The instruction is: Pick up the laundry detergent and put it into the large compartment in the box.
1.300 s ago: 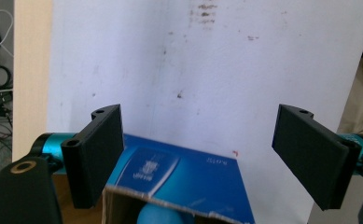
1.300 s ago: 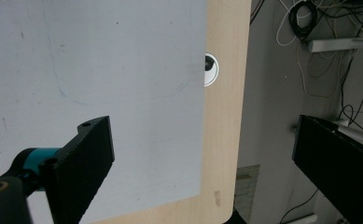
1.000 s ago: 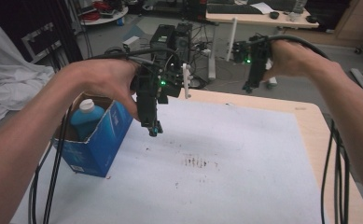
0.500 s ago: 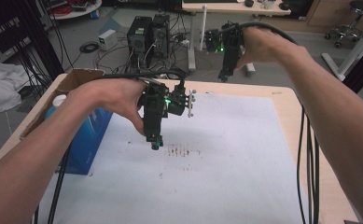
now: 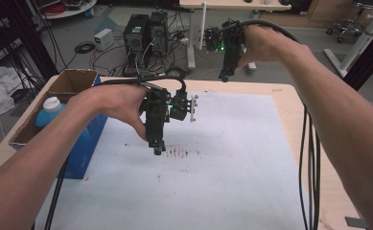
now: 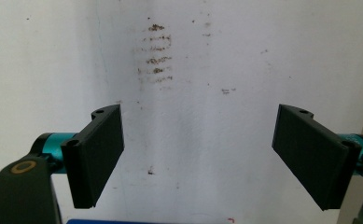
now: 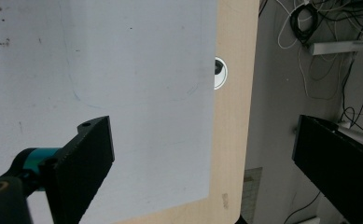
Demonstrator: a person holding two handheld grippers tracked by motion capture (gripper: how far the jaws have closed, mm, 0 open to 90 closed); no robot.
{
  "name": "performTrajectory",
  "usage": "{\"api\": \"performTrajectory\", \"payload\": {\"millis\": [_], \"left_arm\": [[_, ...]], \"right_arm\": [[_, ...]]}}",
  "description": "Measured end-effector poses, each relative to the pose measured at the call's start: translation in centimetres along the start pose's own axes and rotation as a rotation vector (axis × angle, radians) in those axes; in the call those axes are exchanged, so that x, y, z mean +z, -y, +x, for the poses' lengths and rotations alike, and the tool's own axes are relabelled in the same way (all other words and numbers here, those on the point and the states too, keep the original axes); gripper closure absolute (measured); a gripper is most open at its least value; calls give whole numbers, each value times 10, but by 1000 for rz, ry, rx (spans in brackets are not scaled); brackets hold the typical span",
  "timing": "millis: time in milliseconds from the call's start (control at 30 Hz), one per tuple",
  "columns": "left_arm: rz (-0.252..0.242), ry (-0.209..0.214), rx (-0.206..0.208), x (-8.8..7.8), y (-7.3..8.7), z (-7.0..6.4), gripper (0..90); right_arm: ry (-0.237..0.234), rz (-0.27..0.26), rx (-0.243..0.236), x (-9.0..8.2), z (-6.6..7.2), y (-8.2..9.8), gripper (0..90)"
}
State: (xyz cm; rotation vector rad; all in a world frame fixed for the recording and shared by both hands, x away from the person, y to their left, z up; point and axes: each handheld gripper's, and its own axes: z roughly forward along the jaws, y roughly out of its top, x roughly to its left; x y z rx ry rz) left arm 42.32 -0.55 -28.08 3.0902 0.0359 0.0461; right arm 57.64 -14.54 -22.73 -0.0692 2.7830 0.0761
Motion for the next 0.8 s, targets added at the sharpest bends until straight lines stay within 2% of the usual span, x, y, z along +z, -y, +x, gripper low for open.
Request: {"api": "performTrajectory", "payload": {"millis": [433,800], "left_arm": [[4,5,6,2,-8,-6,167],[9,9,10,1,-11,-11,167]], "right_arm": [[10,-9,4,-4,0,5,46],[17,-9,20,-7,10,7,46]]}}
